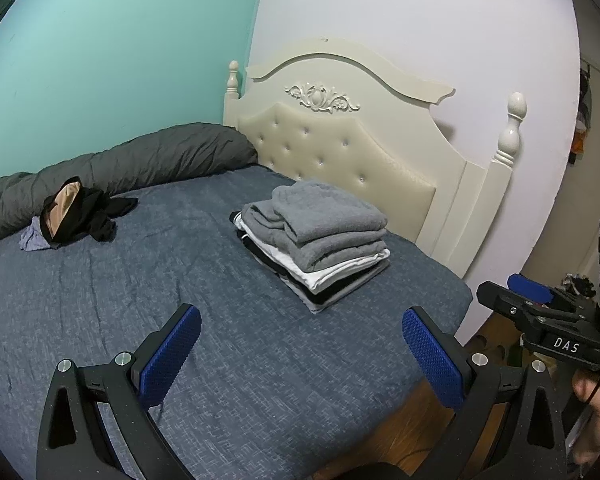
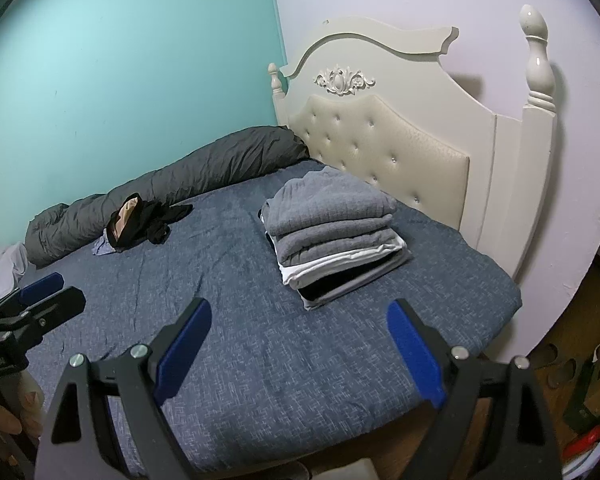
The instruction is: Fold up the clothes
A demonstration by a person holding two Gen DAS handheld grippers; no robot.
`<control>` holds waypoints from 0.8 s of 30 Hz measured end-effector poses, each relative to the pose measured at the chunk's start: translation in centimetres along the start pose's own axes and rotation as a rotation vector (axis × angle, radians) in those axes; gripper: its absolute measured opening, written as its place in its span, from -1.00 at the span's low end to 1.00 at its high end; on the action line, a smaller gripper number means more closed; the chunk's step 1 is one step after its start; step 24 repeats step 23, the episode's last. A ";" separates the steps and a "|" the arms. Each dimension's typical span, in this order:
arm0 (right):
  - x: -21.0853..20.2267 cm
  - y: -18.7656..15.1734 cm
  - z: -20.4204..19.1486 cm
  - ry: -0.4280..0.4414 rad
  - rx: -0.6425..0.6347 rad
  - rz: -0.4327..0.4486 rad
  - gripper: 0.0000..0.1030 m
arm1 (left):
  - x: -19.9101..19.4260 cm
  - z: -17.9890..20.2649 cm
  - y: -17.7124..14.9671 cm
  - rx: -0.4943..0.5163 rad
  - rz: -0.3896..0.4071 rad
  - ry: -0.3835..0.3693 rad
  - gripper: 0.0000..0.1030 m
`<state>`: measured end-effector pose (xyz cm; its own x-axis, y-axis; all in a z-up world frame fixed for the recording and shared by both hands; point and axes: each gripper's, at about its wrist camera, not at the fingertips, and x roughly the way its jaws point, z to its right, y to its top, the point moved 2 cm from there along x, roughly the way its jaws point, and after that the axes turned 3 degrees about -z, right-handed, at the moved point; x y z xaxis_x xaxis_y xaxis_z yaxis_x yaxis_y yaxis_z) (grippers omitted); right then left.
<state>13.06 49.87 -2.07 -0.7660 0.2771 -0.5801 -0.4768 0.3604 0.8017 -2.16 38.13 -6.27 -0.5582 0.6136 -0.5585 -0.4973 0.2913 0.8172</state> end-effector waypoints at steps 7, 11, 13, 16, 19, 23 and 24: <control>0.0 0.2 0.0 -0.001 -0.003 0.004 0.75 | -0.2 -0.1 0.0 -0.001 0.005 -0.003 0.99; 0.0 0.2 -0.2 -0.002 -0.010 0.004 0.75 | -0.3 -0.1 0.0 0.001 0.010 -0.004 0.99; 0.1 0.2 -0.1 0.001 -0.009 0.002 0.75 | -0.3 -0.1 0.0 -0.001 0.010 -0.004 0.99; 0.1 0.3 -0.1 0.002 -0.010 0.002 0.75 | -0.3 -0.1 0.0 -0.001 0.009 -0.004 0.99; 0.1 0.3 -0.2 0.002 -0.009 0.004 0.75 | -0.3 -0.2 0.1 -0.011 0.008 -0.003 0.99; 0.0 0.3 -0.2 0.003 -0.009 0.006 0.75 | -0.3 -0.3 0.1 -0.013 0.006 -0.005 0.99; 0.0 0.3 -0.2 0.003 -0.009 0.006 0.75 | -0.3 -0.3 0.1 -0.013 0.006 -0.005 0.99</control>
